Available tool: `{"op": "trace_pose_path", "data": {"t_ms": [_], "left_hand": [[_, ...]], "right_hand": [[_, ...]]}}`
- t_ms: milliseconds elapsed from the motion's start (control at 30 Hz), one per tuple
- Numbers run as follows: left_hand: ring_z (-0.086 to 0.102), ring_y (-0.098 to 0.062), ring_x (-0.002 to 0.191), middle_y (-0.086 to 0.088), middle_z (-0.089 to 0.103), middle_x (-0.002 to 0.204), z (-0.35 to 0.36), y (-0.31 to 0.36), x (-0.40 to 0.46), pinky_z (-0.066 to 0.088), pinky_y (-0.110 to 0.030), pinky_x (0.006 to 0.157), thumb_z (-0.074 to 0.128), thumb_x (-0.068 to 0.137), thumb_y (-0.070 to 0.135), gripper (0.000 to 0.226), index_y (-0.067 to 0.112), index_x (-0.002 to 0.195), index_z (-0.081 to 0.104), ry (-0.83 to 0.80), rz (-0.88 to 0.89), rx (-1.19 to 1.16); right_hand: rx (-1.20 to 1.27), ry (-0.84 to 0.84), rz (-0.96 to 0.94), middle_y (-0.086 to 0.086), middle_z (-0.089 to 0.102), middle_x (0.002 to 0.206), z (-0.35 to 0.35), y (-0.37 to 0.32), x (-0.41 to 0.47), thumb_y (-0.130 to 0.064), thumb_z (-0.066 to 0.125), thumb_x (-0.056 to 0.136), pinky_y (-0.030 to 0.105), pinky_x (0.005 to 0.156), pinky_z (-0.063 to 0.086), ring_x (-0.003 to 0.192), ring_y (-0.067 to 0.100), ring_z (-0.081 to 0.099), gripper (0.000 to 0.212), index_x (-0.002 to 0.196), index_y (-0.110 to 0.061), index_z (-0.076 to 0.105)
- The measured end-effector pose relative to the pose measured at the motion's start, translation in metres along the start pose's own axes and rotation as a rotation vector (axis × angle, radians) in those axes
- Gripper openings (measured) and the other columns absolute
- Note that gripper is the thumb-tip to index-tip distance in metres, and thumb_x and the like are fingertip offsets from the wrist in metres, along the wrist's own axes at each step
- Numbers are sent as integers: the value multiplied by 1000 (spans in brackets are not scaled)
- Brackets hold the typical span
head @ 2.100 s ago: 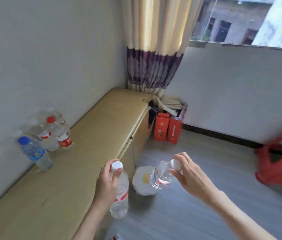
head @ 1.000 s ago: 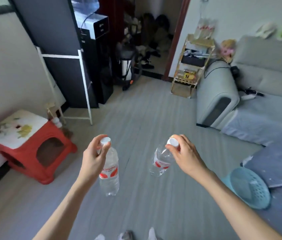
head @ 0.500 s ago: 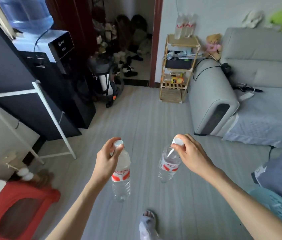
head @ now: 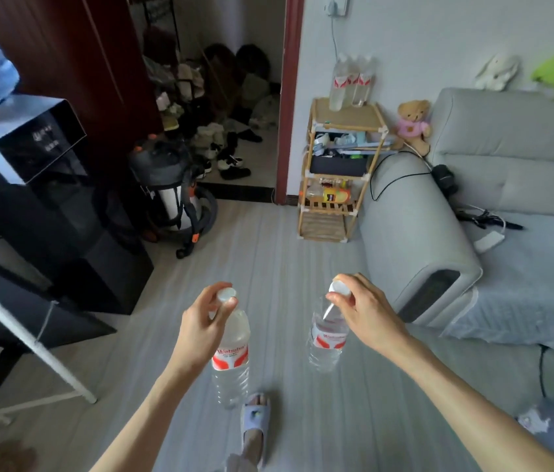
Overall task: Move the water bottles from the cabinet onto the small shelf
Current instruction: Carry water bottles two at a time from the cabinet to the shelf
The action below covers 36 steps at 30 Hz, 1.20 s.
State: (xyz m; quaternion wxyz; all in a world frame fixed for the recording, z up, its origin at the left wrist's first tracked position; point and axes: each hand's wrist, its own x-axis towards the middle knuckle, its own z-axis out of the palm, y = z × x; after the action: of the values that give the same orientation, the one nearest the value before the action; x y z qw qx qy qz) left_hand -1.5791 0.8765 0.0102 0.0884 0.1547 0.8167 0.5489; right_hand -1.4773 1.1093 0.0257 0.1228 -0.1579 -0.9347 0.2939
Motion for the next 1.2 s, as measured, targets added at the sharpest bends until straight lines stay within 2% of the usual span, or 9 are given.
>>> {"op": "trace_pose_path", "data": {"t_ms": [167, 333, 500, 767, 867, 933, 1000, 1100, 1200], "left_hand": [[59, -6, 87, 9, 62, 90, 24, 5, 139, 43, -23, 71, 58, 86, 27, 15, 23, 101, 58, -49, 28, -10], [58, -12, 92, 1, 61, 99, 57, 33, 270, 43, -25, 77, 56, 86, 31, 21, 22, 105, 57, -120, 104, 18], [59, -17, 95, -2, 62, 103, 99, 52, 373, 48, -33, 82, 56, 86, 31, 24, 21, 108, 56, -177, 123, 11], [59, -7, 91, 8, 62, 95, 200, 81, 531, 45, -23, 74, 56, 87, 28, 16, 25, 103, 56, -189, 126, -33], [60, -3, 87, 13, 62, 93, 236, 102, 590, 44, -14, 70, 58, 84, 36, 20, 27, 102, 55, -204, 160, -18], [60, 1, 87, 15, 62, 93, 257, 118, 627, 43, -6, 67, 58, 86, 32, 19, 26, 104, 55, -208, 165, -29], [60, -3, 89, 12, 63, 96, 272, 130, 662, 44, -8, 69, 58, 87, 30, 22, 23, 107, 55, -194, 153, -71], [61, -1, 89, 12, 65, 96, 293, 149, 713, 44, -13, 74, 56, 76, 50, 37, 27, 104, 57, -171, 166, -125], [59, 7, 87, 16, 64, 94, 318, 166, 766, 45, -9, 73, 58, 84, 38, 13, 37, 96, 55, -184, 189, -145]], "right_hand": [[-11, 16, 67, 4, 52, 102, -4, 27, 118, -22, 56, 88, 20, 73, 31, 85, 20, 50, 23, 105, -7, 54], [-8, 124, 132, 5, 54, 105, -27, 55, 222, -21, 58, 87, 19, 74, 32, 86, 16, 46, 25, 107, -7, 55], [-10, 129, 169, 8, 54, 104, -41, 92, 315, -21, 56, 88, 19, 73, 32, 85, 17, 46, 24, 107, -6, 55], [-29, 111, 154, 3, 52, 97, -77, 189, 469, -23, 55, 89, 21, 73, 34, 83, 17, 48, 21, 104, -8, 54], [-33, 128, 133, 1, 51, 96, -101, 221, 533, -24, 55, 89, 20, 73, 34, 84, 16, 49, 21, 104, -9, 54], [-43, 141, 123, 2, 51, 96, -118, 239, 577, -24, 55, 89, 23, 73, 35, 83, 18, 50, 23, 105, -8, 54], [-61, 161, 122, 3, 51, 95, -132, 251, 617, -25, 55, 89, 25, 72, 36, 82, 21, 51, 23, 105, -8, 54], [-62, 187, 114, 6, 54, 97, -147, 271, 669, -23, 58, 87, 28, 75, 38, 85, 24, 53, 23, 104, -7, 56], [-36, 212, 129, 7, 57, 98, -160, 291, 721, -22, 59, 86, 27, 77, 37, 85, 23, 53, 21, 102, -9, 57]]}}
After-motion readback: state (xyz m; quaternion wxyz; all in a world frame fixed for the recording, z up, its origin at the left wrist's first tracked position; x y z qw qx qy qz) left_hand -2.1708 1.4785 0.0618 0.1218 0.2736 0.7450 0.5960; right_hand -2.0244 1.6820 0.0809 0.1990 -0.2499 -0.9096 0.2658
